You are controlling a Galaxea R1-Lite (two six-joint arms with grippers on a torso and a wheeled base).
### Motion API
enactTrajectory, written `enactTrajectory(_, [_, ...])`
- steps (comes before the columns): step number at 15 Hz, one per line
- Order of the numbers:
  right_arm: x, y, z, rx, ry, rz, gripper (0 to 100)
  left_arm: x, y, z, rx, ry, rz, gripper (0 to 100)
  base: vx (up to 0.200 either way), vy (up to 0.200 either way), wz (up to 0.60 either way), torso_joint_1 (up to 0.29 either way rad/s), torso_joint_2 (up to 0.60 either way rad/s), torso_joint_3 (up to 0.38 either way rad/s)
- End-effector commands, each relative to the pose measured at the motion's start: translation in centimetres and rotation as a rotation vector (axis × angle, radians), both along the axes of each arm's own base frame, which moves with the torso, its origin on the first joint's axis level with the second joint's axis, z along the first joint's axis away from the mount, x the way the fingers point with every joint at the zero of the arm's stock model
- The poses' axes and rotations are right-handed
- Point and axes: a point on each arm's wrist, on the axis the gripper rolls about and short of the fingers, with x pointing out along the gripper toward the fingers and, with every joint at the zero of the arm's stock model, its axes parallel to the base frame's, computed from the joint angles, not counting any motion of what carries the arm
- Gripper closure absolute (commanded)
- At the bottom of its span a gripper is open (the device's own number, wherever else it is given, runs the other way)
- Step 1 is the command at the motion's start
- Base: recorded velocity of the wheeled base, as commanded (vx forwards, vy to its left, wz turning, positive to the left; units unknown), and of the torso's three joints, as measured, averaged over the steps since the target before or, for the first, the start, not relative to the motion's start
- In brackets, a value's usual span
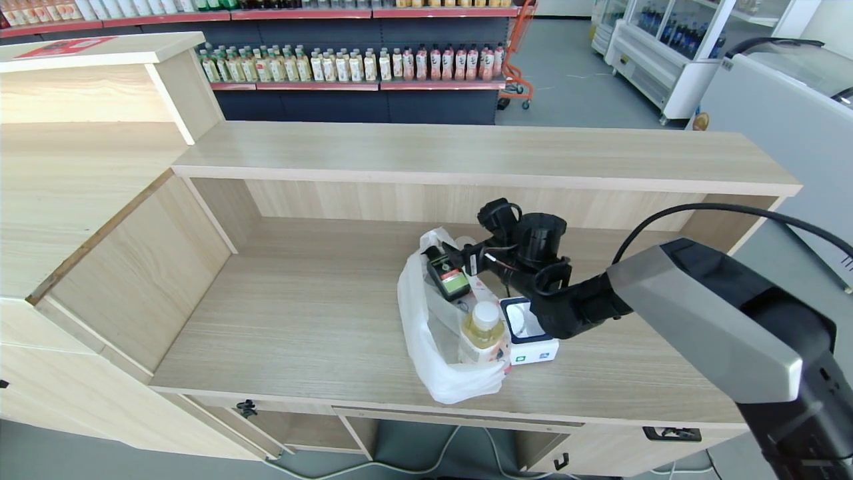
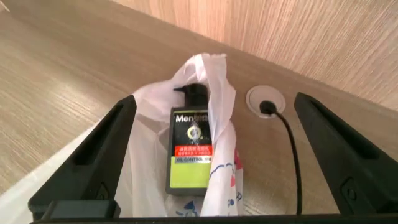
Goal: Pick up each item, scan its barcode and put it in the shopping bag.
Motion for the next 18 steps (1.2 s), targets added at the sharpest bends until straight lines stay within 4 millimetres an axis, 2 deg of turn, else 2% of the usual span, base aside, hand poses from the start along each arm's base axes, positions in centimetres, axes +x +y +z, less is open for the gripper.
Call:
enactTrajectory(1, [-1.1, -0.5, 4.1, 0.026, -0.075, -0.001, 0, 0.0, 0.0, 0.0, 0.002, -0.001, 0.0, 0, 0.0, 0.0, 0.0, 0.0, 0.0, 0.0])
enactTrajectory(3, [-2.0, -1.8, 6.0, 0.024, -0.091, -0.027, 0, 0.0, 0.0, 0.0, 0.002, -0.003, 0.0, 0, 0.0, 0.0, 0.0, 0.0, 0.0, 0.0])
enactTrajectory(5, [-4.2, -5.2, 8.1, 0.016, -0.072, -0.077, 0, 0.0, 0.0, 0.0, 0.002, -0.003, 0.0, 0, 0.0, 0.0, 0.0, 0.0, 0.0, 0.0])
enactTrajectory(8, [-7.8, -11.8, 9.4, 0.013, -0.013, -0.24, 0, 0.0, 0.0, 0.0, 0.002, -0.003, 0.0, 0, 0.0, 0.0, 0.0, 0.0, 0.0, 0.0])
enactTrajectory(9, [-10.3, -13.8, 10.0, 0.018, 0.01, -0.304, 0, 0.0, 0.0, 0.0, 0.0, -0.003, 0.0, 0, 0.0, 0.0, 0.0, 0.0, 0.0, 0.0])
enactTrajectory(10, [-13.7, -16.1, 10.2, 0.012, 0.042, -0.376, 0, 0.0, 0.0, 0.0, 0.0, -0.001, 0.0, 0, 0.0, 0.0, 0.0, 0.0, 0.0, 0.0])
enactTrajectory(11, [-16.7, -17.8, 9.7, 0.001, 0.072, -0.433, 0, 0.0, 0.0, 0.0, 0.0, -0.001, 0.0, 0, 0.0, 0.0, 0.0, 0.0, 0.0, 0.0])
enactTrajectory(12, [-18.2, -18.8, 9.3, -0.004, 0.086, -0.469, 0, 0.0, 0.0, 0.0, 0.0, -0.001, 0.0, 0, 0.0, 0.0, 0.0, 0.0, 0.0, 0.0])
enactTrajectory(14, [-24.4, -21.8, 7.4, -0.013, 0.144, -0.633, 0, 0.0, 0.0, 0.0, -0.004, 0.0, 0.0, 0, 0.0, 0.0, 0.0, 0.0, 0.0, 0.0])
enactTrajectory(15, [-24.9, -22.0, 7.2, -0.012, 0.15, -0.644, 0, 0.0, 0.0, 0.0, -0.006, 0.0, 0.0, 0, 0.0, 0.0, 0.0, 0.0, 0.0, 0.0])
enactTrajectory(16, [-29.5, -22.8, 5.5, 0.04, 0.183, -0.698, 0, 0.0, 0.0, 0.0, -0.007, 0.002, 0.0, 0, 0.0, 0.0, 0.0, 0.0, 0.0, 0.0])
enactTrajectory(17, [-32.3, -23.0, 4.2, 0.045, 0.196, -0.732, 0, 0.0, 0.0, 0.0, -0.007, 0.002, 0.0, 0, 0.0, 0.0, 0.0, 0.0, 0.0, 0.0])
enactTrajectory(18, [-34.0, -23.1, 3.4, 0.047, 0.194, -0.748, 0, 0.0, 0.0, 0.0, -0.007, 0.002, 0.0, 0, 0.0, 0.0, 0.0, 0.0, 0.0, 0.0])
